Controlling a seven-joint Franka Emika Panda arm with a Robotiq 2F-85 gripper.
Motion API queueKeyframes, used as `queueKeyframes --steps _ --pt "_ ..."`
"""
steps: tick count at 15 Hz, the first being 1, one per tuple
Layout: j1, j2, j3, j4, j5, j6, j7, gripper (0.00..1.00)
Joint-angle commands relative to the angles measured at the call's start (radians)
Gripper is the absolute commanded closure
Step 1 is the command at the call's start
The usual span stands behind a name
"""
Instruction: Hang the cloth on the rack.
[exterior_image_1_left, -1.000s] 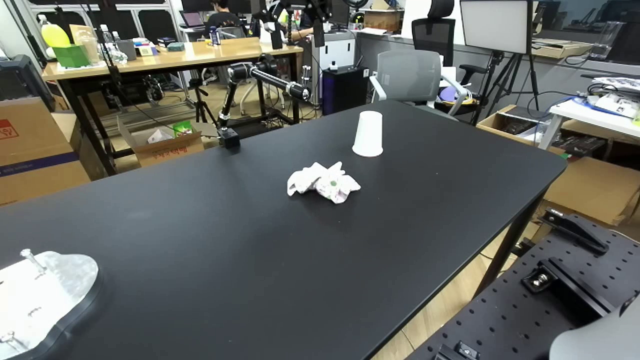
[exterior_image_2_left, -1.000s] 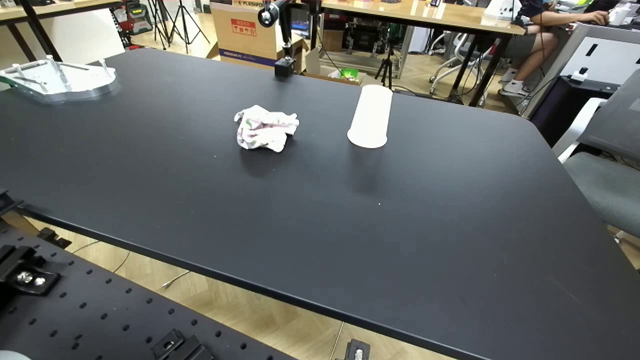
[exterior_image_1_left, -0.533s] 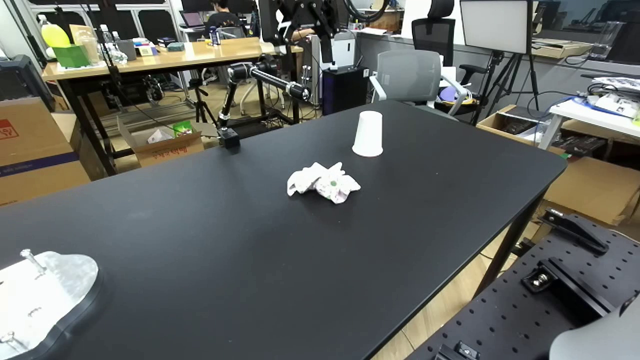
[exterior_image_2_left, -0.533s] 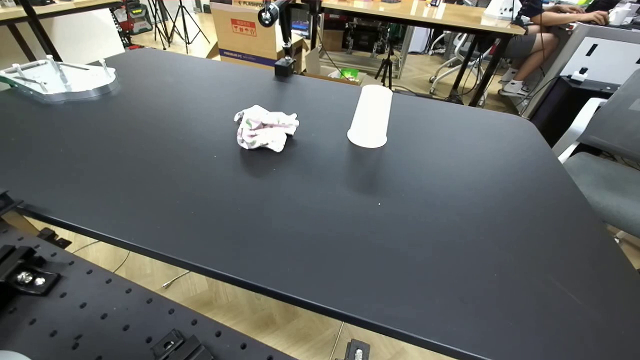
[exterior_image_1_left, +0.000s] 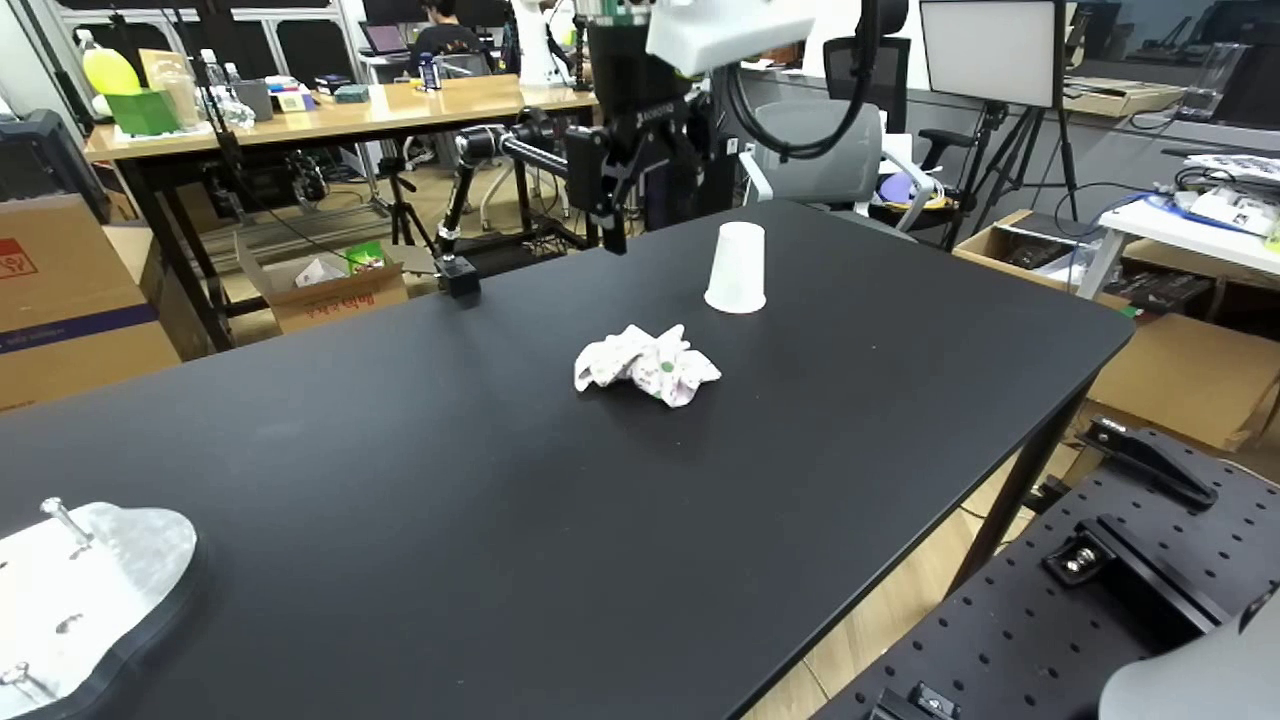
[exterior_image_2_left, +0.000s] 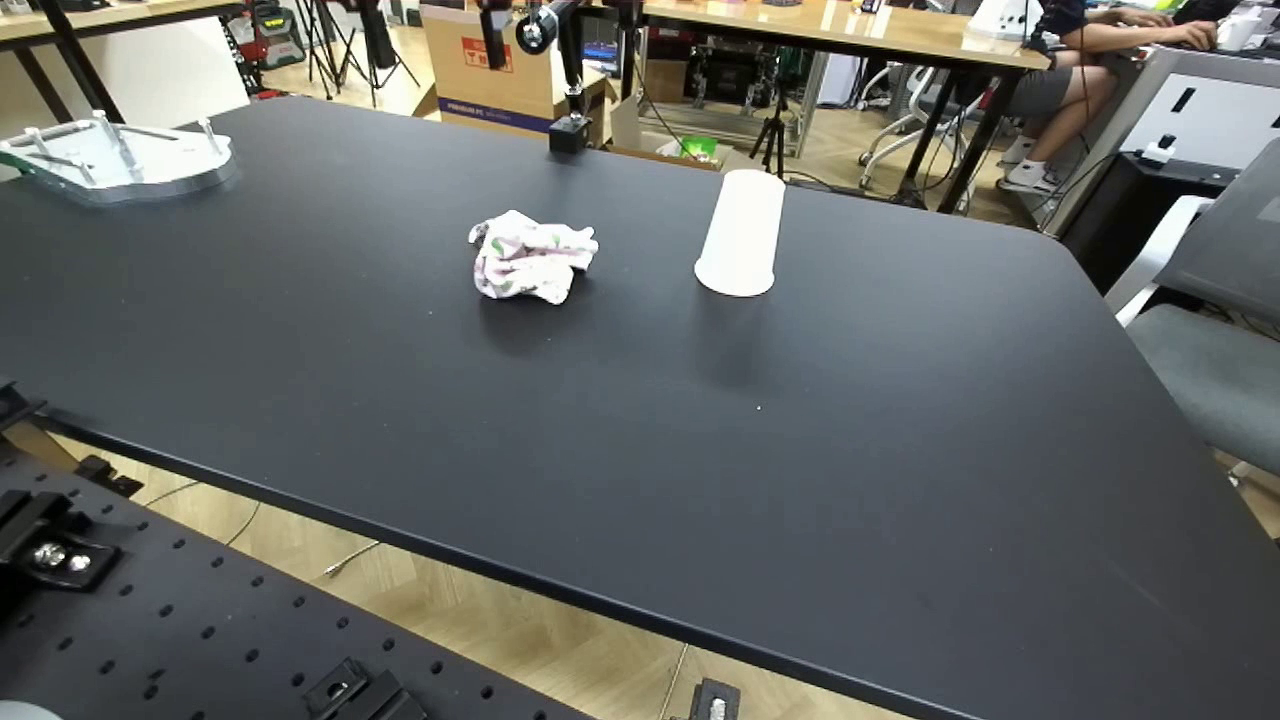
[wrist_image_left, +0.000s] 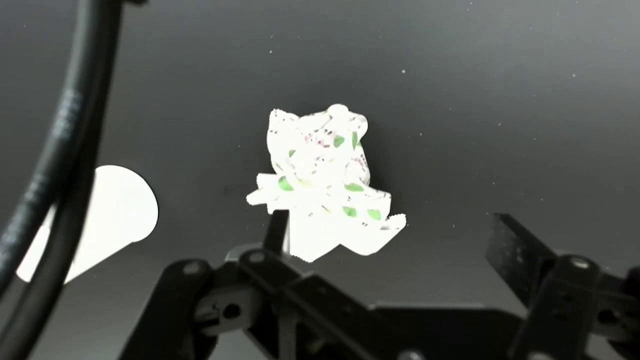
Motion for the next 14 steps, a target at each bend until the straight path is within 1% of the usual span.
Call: queueKeyframes --steps 1,6,12,14 --pt "-0.002 -0.002 -0.001 -0.02 0.001 0.015 0.003 0.0" --pt "-0.003 -0.009 -0.001 -0.03 0.001 0.024 0.009 0.0" --pt "-0.013 0.023 0.0 -0.096 -0.06 0.16 0.11 0.0" --pt "-0.02 0.042 -0.005 -0.125 -0.121 0.208 0.162 0.0"
